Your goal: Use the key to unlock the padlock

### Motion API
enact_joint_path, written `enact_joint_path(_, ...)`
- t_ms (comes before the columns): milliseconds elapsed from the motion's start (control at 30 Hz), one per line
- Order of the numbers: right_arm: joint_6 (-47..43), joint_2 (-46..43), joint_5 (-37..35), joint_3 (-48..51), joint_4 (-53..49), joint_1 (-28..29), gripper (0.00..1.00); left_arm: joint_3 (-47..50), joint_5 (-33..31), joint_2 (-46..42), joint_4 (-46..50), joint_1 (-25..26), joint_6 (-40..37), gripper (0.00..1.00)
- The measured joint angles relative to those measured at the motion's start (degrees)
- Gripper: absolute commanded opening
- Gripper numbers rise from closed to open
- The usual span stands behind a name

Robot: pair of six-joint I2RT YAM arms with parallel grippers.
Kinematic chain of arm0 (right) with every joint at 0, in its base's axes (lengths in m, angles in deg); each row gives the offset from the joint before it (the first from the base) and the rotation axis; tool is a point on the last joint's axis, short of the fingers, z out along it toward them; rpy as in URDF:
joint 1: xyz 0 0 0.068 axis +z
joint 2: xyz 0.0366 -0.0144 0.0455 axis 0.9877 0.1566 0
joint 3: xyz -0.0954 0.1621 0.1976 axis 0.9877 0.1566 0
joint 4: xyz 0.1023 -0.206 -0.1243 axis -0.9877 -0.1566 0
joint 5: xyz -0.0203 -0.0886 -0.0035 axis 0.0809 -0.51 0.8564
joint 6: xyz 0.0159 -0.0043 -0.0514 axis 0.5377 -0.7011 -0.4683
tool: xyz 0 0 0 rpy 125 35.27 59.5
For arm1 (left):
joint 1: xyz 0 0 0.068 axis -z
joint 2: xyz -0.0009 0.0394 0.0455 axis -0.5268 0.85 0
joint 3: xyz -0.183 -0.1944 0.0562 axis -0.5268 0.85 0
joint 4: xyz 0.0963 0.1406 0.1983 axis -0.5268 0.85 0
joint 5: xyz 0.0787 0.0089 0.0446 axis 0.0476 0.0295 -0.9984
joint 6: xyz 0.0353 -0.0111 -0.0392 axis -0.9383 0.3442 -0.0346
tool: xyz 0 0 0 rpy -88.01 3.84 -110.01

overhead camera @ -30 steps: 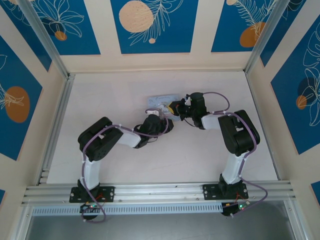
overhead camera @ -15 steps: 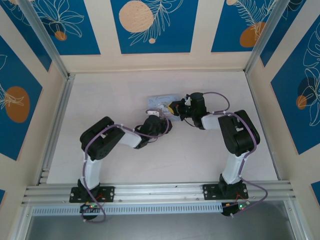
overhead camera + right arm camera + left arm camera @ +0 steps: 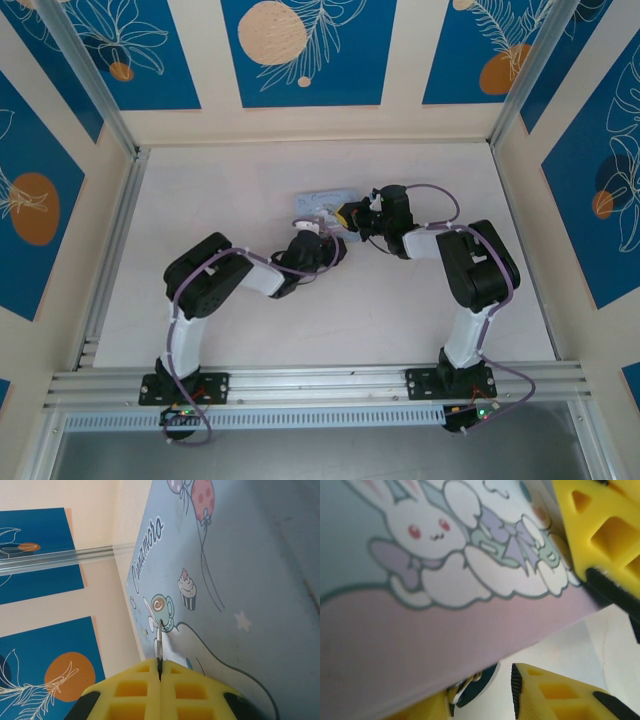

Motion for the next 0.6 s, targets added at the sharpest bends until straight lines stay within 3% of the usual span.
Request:
enact_joint_path(367,0.2,-0.55,-2.08,0.76,0.46,0.17,0.0,0.02,-1.03,3.02,-7.19,-0.02,2.16,0.27)
enact_joint_path(600,0.2,-0.55,-2.34,0.76,0.48,0.17,0.0,0.11,-1.53,3.61,-8.13,-0.02,2.49,0.14)
